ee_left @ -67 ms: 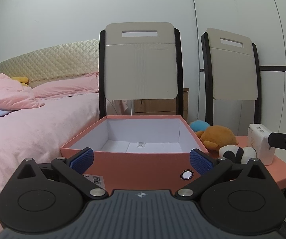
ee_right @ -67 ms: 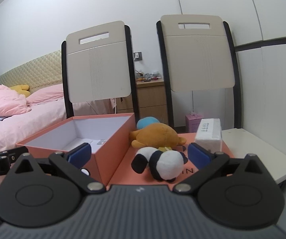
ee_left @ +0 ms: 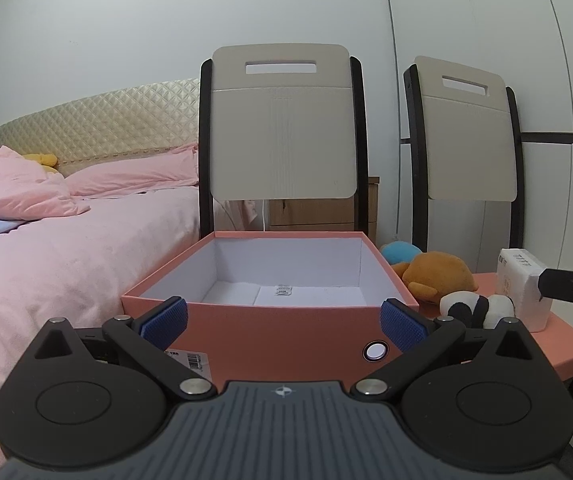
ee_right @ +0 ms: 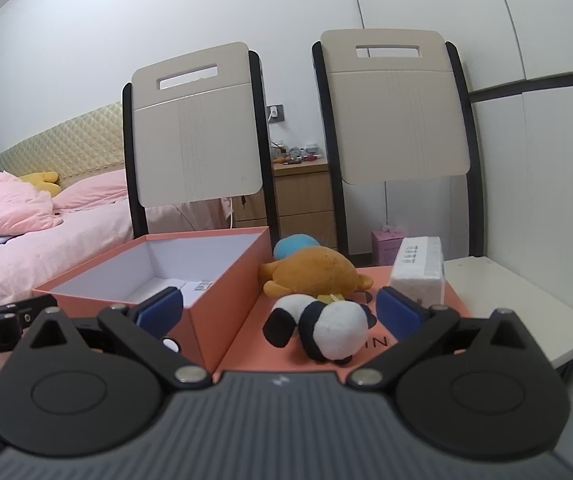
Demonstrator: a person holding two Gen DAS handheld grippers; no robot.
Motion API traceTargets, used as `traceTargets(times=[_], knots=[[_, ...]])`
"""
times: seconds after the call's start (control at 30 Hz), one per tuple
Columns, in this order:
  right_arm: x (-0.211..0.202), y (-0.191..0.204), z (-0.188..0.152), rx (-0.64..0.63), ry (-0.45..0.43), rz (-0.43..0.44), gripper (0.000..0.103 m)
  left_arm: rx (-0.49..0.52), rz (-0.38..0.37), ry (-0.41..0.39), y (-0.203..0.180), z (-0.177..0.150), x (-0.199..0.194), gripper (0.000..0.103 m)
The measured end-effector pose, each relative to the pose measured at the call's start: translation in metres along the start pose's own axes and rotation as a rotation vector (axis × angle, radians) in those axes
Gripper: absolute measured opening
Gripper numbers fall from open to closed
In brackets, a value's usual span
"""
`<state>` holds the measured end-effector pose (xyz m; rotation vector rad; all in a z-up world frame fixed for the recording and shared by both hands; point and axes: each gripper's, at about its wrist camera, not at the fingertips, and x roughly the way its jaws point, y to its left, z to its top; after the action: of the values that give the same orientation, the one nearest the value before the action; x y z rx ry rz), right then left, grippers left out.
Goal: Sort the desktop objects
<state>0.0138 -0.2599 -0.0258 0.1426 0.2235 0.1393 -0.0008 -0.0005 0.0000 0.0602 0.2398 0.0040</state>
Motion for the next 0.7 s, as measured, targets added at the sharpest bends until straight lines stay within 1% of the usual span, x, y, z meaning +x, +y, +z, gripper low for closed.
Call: traceTargets(times=[0.17,0.27,0.33,0.53,0.7], knots=[[-0.001,-0.006,-0.001,0.001,0.002,0.004,0.103,-0.005,-0.006,-0.035,-0.002,-0.001,-0.014,0.103],[-0.001,0.000,-0.002,-0.003,-0.018,0.005,0.103,-0.041,-0.013,-0.019,0.014,-0.006,-0.001,0.103],[-0.002,-0.004,-0.005,0.028,-0.038,0.030,0.103,-0.045,-0.014,-0.033,0.015,-0.005,-0.004,0.103],[0.006,-0.001,-0.006,0.025,-0.038,0.028,0.103,-0.057,-0.013,-0.036,0.016,-0.004,-0.003,0.103],[0.010,0.004,-0.007,0.010,-0.052,0.019,0.103,-0.054,0.012,-0.059,0.018,-0.005,-0.004,0.103]])
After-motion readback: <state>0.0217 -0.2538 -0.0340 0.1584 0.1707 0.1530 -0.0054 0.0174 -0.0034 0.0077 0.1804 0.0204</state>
